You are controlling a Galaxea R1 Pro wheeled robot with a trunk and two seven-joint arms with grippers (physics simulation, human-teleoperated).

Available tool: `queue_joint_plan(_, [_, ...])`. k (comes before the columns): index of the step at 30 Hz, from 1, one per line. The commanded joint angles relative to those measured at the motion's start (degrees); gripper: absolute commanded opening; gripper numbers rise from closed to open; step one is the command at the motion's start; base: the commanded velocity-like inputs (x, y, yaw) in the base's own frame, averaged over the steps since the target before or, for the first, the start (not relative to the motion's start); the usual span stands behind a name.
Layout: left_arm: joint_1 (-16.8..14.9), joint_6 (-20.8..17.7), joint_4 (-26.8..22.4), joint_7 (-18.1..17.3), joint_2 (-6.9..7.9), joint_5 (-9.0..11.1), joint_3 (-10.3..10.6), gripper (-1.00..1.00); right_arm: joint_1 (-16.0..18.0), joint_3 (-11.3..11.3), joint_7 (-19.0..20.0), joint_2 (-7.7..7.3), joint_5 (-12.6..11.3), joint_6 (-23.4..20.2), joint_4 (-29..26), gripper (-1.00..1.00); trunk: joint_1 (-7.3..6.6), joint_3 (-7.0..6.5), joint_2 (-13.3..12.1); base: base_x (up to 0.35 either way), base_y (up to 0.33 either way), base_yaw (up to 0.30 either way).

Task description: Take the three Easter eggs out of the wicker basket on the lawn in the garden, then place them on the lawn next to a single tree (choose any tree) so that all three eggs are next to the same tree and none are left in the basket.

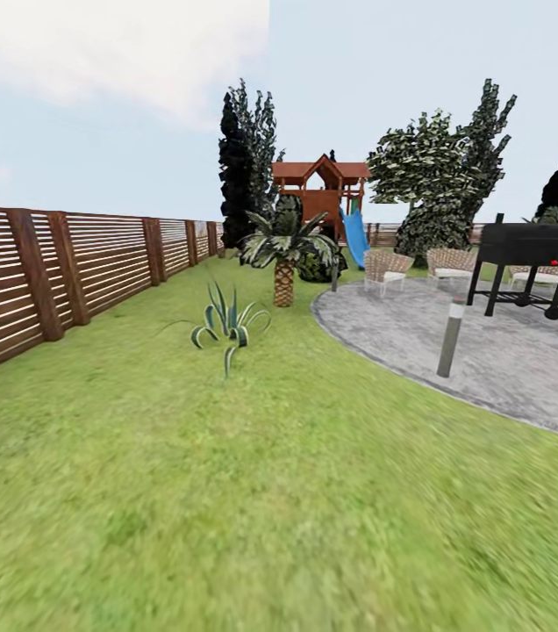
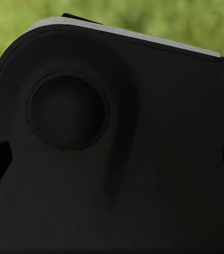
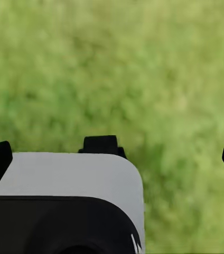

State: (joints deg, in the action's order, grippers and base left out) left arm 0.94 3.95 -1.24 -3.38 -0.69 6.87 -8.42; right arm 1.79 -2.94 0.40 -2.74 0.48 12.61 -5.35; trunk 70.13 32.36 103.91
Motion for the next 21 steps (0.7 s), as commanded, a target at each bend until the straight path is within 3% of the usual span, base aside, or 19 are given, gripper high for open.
queue_joint_plan(1, [0.0, 0.0, -0.1, -0.3, -0.01, 0.6, -0.2, 1.00, 0.0, -0.3, 0.0, 0.01, 0.1, 0.2, 0.0, 1.00, 0.02, 0.05, 0.0, 0.250, 0.263, 0.000])
queue_joint_plan(21, [0.0, 0.0, -0.1, -0.3, -0.01, 0.6, -0.2, 1.00, 0.1, -0.3, 0.0, -0.06, 0.1, 0.2, 0.0, 1.00, 0.02, 0.05, 0.0, 0.250, 0.263, 0.000])
